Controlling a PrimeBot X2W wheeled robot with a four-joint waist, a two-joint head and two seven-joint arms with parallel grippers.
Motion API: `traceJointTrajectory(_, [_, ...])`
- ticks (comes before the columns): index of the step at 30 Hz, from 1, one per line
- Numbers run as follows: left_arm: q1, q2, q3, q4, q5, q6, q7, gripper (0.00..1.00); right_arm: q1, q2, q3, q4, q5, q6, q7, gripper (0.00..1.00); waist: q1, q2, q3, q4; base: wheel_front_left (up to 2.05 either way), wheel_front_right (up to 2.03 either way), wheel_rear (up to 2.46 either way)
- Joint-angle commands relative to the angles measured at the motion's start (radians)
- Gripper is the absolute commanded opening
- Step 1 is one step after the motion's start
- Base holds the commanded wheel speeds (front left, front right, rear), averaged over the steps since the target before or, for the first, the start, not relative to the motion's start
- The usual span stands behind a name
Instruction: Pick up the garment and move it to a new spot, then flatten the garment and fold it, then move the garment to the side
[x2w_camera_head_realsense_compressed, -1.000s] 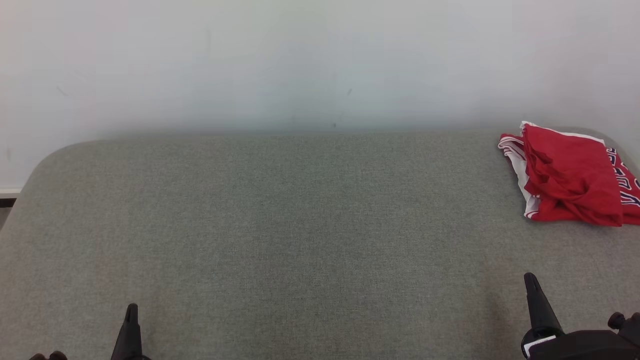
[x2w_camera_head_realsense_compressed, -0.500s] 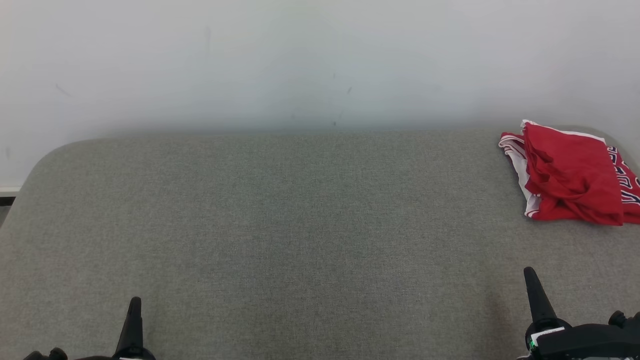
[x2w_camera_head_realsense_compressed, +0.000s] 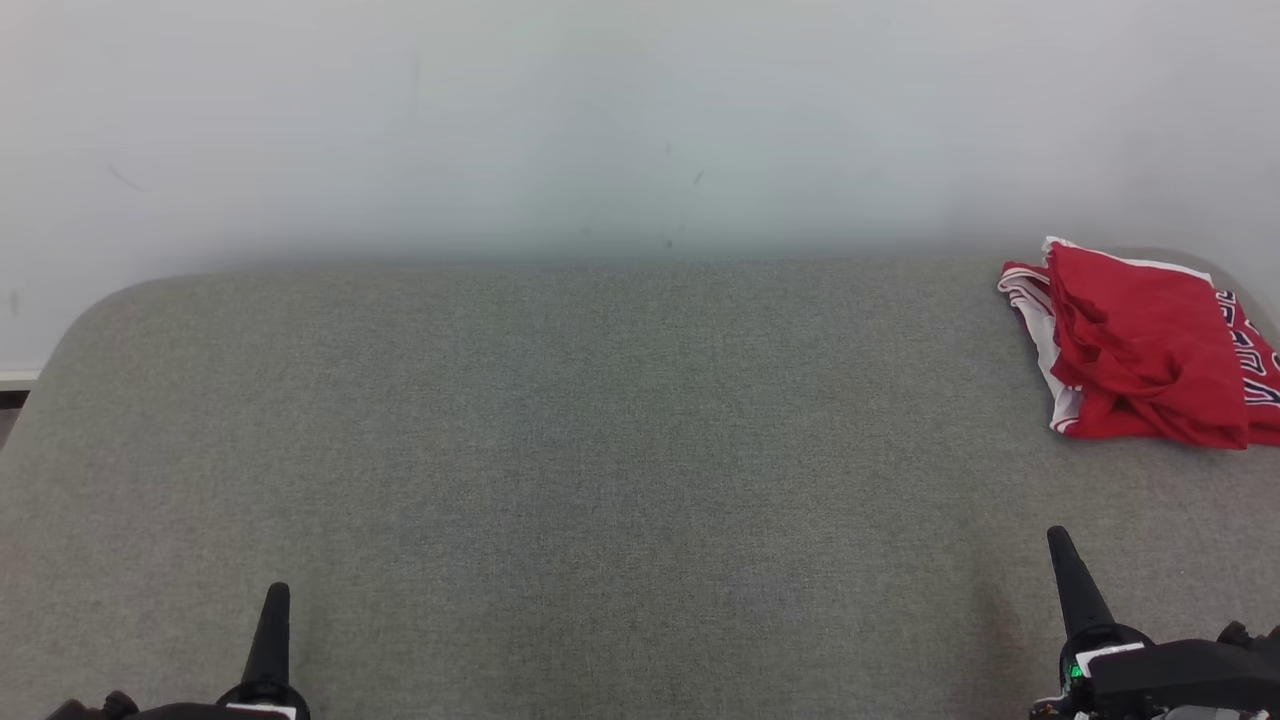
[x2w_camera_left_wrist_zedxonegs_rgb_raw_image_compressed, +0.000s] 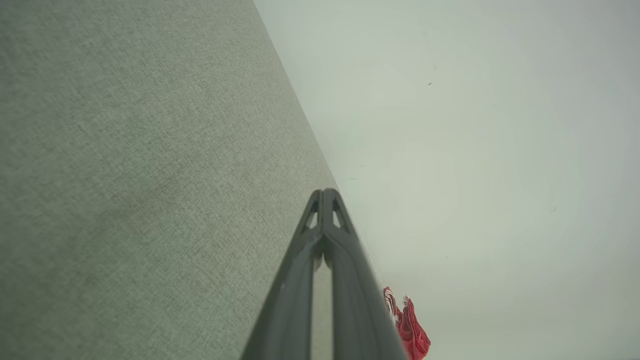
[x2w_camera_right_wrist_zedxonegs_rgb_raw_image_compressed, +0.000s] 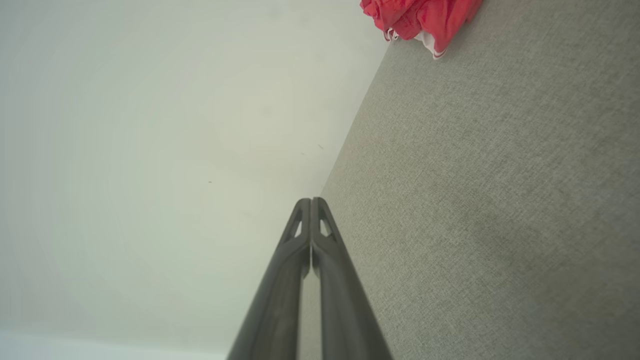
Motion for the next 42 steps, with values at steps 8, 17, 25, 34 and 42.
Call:
traceJointTrajectory(8, [-0.031, -0.01, 0.014, 0.007, -0.076, -0.01, 0.022, 0.0, -0.027, 0.005, -0.008, 0.006, 0.086, 0.001, 0.01, 0.0, -0.0001, -0.0001, 0.003, 0.0, 0.0, 0.0, 0.0])
traceJointTrajectory(17, [-0.041, -0.018, 0.02, 0.016, -0.135, -0.018, 0.038, 0.0, -0.039, 0.008, -0.012, 0.016, 0.151, 0.001, 0.019, 0.0, -0.0001, -0.0001, 0.005, 0.0, 0.0, 0.0, 0.0])
traceJointTrajectory(25, [-0.05, -0.025, 0.027, 0.024, -0.19, -0.023, 0.052, 0.0, -0.047, 0.01, -0.016, 0.025, 0.211, 0.001, 0.028, 0.0, -0.0001, -0.0001, 0.008, 0.0, 0.0, 0.0, 0.0])
traceJointTrajectory(34, [-0.061, -0.034, 0.034, 0.033, -0.248, -0.029, 0.068, 0.0, -0.058, 0.013, -0.019, 0.035, 0.275, 0.001, 0.036, 0.0, -0.0001, -0.0001, 0.011, 0.0, 0.0, 0.0, 0.0])
traceJointTrajectory(42, [-0.068, -0.04, 0.039, 0.041, -0.3, -0.035, 0.081, 0.0, -0.065, 0.015, -0.023, 0.043, 0.326, 0.001, 0.043, 0.0, -0.0001, -0.0001, 0.013, 0.0, 0.0, 0.0, 0.0])
